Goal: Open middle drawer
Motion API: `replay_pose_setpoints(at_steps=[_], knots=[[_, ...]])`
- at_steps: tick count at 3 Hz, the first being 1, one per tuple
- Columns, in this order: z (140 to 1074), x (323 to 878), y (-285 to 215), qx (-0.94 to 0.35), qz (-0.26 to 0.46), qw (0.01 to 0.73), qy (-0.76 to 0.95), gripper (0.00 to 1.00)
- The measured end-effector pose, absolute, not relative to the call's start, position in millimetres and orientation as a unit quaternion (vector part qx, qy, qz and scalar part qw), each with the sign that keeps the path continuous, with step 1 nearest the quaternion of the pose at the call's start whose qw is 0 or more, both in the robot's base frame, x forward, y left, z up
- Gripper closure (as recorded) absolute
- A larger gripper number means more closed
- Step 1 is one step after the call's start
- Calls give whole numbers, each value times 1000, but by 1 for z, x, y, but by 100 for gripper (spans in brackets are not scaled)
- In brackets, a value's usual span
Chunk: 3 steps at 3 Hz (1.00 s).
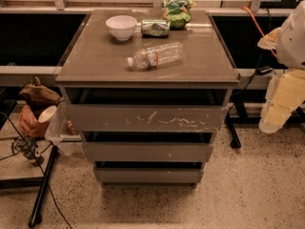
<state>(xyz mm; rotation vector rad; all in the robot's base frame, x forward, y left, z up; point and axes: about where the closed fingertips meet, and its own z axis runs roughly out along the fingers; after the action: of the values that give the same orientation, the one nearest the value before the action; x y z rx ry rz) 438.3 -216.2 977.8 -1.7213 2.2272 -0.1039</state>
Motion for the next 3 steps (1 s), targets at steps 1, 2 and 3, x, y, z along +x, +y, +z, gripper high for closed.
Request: replay_pose_setpoints(at_steps=[1,2,3], knots=[[976,440,-214,-604,-34,168,778,0],[942,449,-204,-606,-4,184,774,0],[893,467,-184,-608,30,202,767,0]])
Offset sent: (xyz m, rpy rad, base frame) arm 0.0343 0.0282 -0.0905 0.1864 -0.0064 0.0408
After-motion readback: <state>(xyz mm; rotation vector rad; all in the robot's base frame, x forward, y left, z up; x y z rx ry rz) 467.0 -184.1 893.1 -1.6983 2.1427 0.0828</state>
